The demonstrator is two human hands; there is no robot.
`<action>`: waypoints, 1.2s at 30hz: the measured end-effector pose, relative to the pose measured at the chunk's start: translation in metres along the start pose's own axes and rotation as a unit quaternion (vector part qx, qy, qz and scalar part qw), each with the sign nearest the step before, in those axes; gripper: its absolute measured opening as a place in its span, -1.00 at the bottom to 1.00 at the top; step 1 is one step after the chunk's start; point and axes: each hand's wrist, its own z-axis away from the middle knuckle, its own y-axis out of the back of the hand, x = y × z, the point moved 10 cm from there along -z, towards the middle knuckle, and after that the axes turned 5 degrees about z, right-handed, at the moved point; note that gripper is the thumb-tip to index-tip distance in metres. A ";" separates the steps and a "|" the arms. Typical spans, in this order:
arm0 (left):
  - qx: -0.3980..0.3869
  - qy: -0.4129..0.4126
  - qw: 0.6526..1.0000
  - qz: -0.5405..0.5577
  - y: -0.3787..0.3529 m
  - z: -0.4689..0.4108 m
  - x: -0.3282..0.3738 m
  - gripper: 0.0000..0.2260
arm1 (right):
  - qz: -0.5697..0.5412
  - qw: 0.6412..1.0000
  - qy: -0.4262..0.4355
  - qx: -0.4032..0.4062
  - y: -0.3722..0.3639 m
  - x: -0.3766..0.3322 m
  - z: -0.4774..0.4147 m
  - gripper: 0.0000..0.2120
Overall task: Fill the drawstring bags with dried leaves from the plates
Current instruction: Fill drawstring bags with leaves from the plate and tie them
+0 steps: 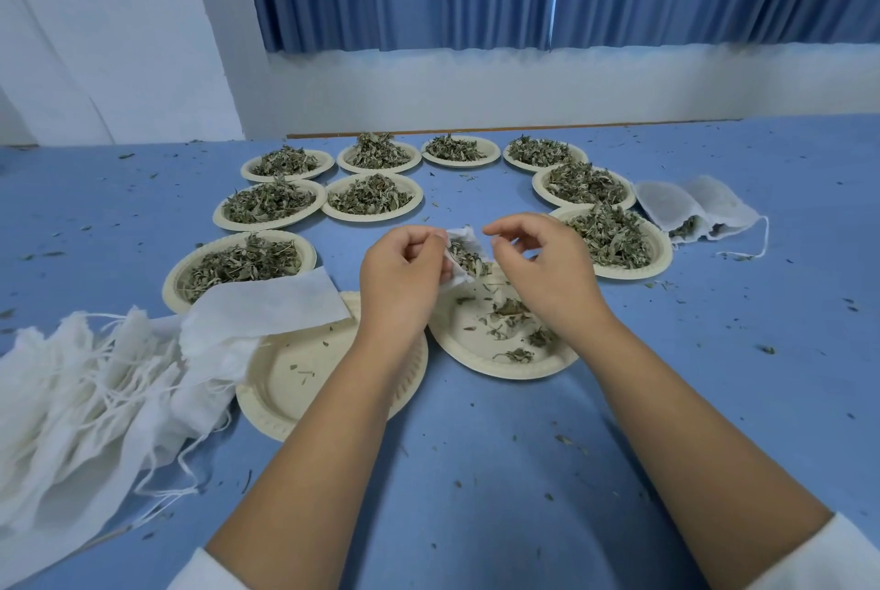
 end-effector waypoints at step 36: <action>-0.013 -0.036 0.998 -0.046 -0.003 0.003 0.009 -0.89 | 0.060 0.988 0.063 -0.129 -0.035 -0.015 0.016 -0.70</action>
